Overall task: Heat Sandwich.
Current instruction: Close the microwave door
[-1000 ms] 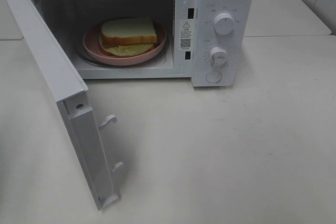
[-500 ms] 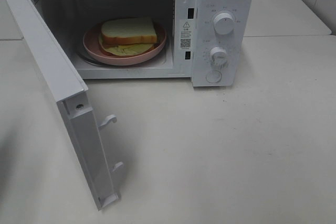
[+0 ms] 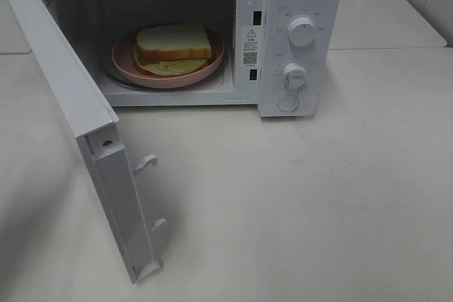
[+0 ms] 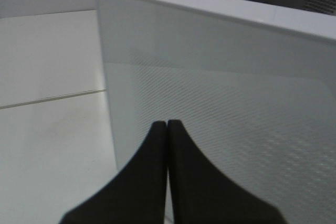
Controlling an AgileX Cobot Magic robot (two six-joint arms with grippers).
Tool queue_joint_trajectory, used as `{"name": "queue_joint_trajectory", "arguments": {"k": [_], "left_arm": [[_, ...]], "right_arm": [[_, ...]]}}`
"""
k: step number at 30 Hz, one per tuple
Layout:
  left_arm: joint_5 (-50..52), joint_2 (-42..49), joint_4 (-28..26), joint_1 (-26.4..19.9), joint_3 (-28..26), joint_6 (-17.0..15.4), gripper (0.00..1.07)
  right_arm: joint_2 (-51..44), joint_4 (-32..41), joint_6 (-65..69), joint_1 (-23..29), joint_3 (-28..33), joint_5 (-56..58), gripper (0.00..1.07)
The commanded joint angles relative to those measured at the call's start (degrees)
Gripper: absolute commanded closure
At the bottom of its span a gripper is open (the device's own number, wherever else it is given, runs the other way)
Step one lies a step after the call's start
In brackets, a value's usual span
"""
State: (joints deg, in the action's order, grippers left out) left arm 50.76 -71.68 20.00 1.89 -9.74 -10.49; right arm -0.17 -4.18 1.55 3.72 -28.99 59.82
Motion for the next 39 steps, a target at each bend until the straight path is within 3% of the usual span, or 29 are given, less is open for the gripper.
{"name": "queue_joint_trajectory", "arguments": {"k": [1, 3, 6, 11, 14, 19, 25, 36, 39], "left_arm": [[1.20, -2.46, -3.21, 6.02, -1.43, 3.09, 1.06], [1.60, -2.92, -4.58, 7.05, -1.43, 4.30, 1.06], [3.04, -4.81, -11.69, 11.80, -1.43, 8.08, 1.06], [6.65, -7.56, -18.74, 16.90, -1.49, 10.08, 1.06], [6.88, -8.71, -19.42, 18.56, -2.23, 10.08, 1.06], [6.82, -12.20, -23.26, 23.95, -5.39, 11.97, 1.06], [6.76, -16.56, -32.72, 31.34, -10.77, 14.84, 1.06], [5.73, -23.61, -39.53, 38.33, -19.60, 16.33, 1.06], [5.10, -26.01, -42.28, 40.45, -23.09, 18.05, 1.06]], "right_arm": [[-1.60, 0.11, -0.40, -0.40, 0.06, -0.52, 0.31], [-1.60, 0.11, -0.40, -0.40, 0.06, -0.52, 0.31], [-1.60, 0.11, -0.40, -0.40, 0.06, -0.52, 0.31], [-1.60, 0.11, -0.40, -0.40, 0.06, -0.52, 0.31], [-1.60, 0.11, -0.40, -0.40, 0.06, -0.52, 0.31], [-1.60, 0.11, -0.40, -0.40, 0.06, -0.52, 0.31], [-1.60, 0.11, -0.40, -0.40, 0.06, -0.52, 0.31], [-1.60, 0.11, -0.40, -0.40, 0.06, -0.52, 0.31], [-1.60, 0.11, -0.34, -0.40, 0.06, -0.52, 0.31]]}}
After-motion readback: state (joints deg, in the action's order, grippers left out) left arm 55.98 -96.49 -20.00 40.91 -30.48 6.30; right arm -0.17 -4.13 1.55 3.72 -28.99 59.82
